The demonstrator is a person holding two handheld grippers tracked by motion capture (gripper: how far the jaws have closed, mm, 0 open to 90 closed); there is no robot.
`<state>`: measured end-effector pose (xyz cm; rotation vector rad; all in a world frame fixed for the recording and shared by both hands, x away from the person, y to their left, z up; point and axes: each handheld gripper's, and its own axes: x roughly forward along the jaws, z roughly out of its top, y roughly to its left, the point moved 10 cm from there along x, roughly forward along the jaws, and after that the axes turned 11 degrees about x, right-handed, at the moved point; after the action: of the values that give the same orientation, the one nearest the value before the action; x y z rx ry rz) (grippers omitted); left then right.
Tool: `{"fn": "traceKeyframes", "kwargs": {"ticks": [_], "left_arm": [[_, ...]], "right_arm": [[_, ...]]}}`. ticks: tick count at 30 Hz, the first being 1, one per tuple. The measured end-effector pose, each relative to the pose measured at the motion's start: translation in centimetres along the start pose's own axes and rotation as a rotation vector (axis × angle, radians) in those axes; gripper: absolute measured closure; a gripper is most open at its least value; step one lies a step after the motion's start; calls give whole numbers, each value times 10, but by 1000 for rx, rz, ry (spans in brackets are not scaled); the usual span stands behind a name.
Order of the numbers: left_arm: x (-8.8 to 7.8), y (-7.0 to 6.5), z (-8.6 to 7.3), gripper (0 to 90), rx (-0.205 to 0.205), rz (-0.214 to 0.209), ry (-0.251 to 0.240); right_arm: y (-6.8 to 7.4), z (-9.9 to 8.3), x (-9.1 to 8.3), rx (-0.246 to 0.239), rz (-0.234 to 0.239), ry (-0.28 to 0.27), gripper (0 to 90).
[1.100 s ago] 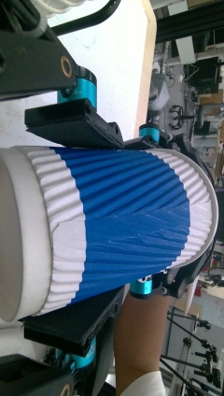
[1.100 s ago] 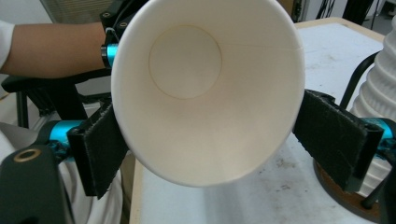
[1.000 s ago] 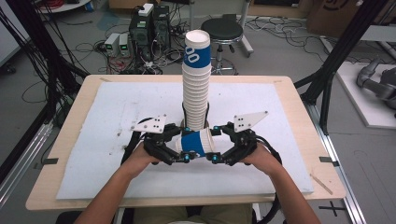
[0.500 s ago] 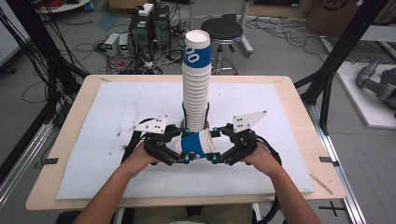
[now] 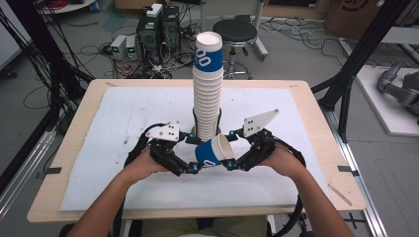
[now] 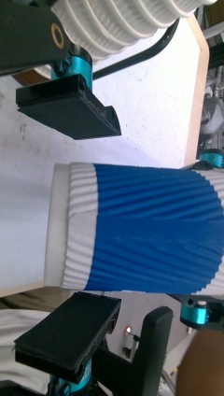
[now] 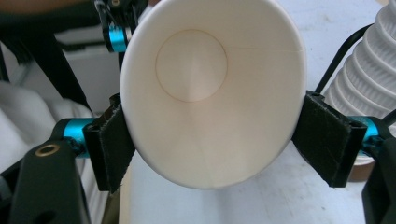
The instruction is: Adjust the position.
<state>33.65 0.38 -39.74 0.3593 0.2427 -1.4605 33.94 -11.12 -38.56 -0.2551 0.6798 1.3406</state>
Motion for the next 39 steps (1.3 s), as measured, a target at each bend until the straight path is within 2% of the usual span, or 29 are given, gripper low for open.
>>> {"fn": "traceKeyframes", "kwargs": {"ticks": [4,10,17,28,35,39], "left_arm": [[3,-3,0,152,29,-14,43],[13,-8,-6,154,70,-37,131],[18,-8,-7,156,77,-42,160],[24,-11,-11,176,71,-63,191],[27,-13,-14,240,80,-88,210],[27,-14,-15,244,80,-94,219]], "right_arm": [[0,1,2,-44,-39,96,199],[3,5,9,-92,-63,193,199],[7,7,18,-144,-83,283,198],[8,3,26,-163,-87,343,198],[10,2,28,-174,-76,356,198],[10,1,29,-177,-78,363,198]]}}
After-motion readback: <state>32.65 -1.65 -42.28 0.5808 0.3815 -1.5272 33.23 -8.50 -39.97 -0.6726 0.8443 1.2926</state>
